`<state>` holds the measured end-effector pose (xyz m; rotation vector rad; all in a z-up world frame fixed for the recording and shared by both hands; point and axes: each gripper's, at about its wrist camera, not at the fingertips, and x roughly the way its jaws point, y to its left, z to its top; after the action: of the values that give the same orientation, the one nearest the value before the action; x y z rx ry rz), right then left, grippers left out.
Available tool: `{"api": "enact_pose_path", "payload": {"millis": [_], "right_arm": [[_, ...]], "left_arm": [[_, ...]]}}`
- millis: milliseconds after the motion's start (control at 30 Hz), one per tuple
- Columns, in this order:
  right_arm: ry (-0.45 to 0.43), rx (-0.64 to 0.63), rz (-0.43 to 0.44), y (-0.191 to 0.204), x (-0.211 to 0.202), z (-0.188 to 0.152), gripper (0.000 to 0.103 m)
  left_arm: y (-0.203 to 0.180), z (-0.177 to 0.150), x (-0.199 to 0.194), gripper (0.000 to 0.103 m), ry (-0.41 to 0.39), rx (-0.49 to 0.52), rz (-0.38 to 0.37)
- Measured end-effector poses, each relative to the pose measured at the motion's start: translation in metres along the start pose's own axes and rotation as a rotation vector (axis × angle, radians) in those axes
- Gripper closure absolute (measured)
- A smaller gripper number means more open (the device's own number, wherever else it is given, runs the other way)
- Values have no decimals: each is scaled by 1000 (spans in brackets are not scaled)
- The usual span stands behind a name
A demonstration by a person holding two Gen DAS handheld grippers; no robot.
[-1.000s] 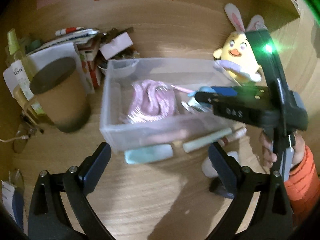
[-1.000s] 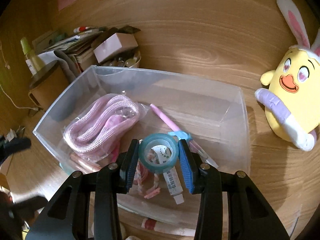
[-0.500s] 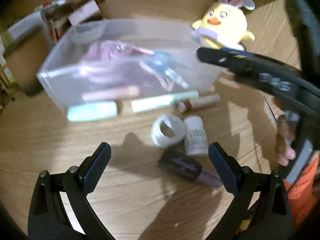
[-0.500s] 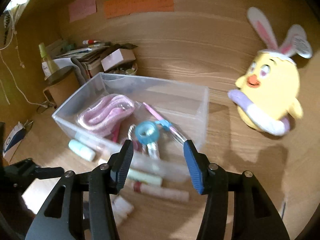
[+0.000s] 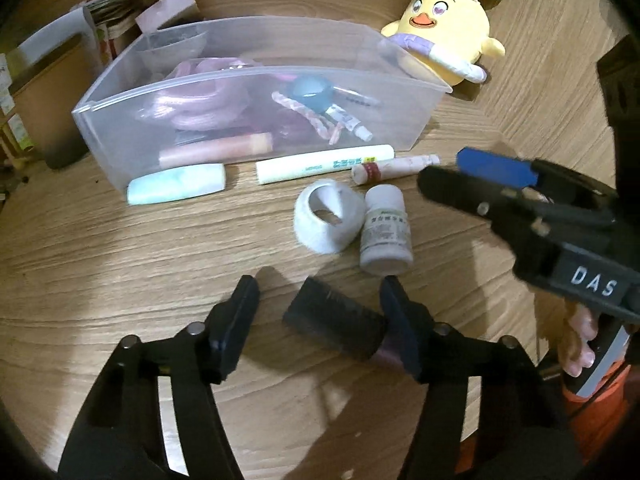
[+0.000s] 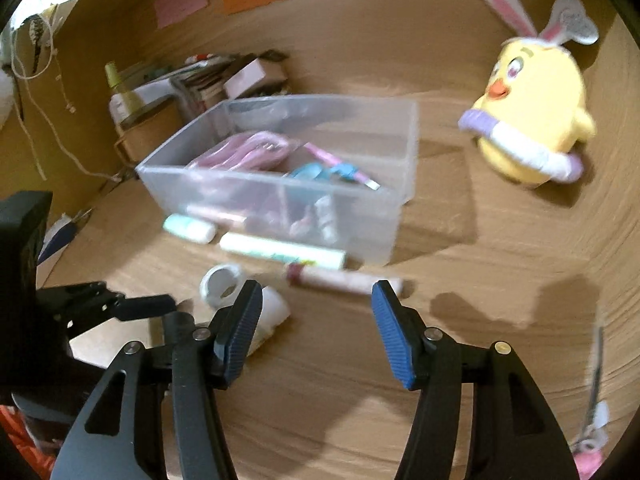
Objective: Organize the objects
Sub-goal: 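Grasp the dark purple bottle with the left gripper while the right gripper grasps the white pill bottle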
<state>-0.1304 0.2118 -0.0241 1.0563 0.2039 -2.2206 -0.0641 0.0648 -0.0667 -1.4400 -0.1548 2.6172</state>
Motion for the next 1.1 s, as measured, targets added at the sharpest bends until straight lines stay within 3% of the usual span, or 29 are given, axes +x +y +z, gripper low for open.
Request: {"api": "enact_pose_path", "payload": {"millis": [167,367,533,667,733,900,1033,1100], "right_arm": [[48,12,72,11,11,-11,50],[70,7,83,24,24,-13,49],[75,7,72,25,26,-14,49],[72,13,61,22,23,-16,54],[74,12,55,21,22,-18,58],[92,-14,18,21,23,-26,76],[90,-25,4,21,21,-30,76],[83,-32,1,21,19,-32,76]], "left_arm": [[14,-6,-6,44,-30,7,16],[35,-2,-5,44,-19,-36,23],[48,-3,-22,38,-38,-49,-39],[38,-11,-24,23,-28,39,-56],[32,-14,-20,21,-19,74,-68],[16,-12,-9,21,-36,165,-8],[13,-5,-5,23,-66,206,4],[11,-4,-4,34,-77,225,5]]}}
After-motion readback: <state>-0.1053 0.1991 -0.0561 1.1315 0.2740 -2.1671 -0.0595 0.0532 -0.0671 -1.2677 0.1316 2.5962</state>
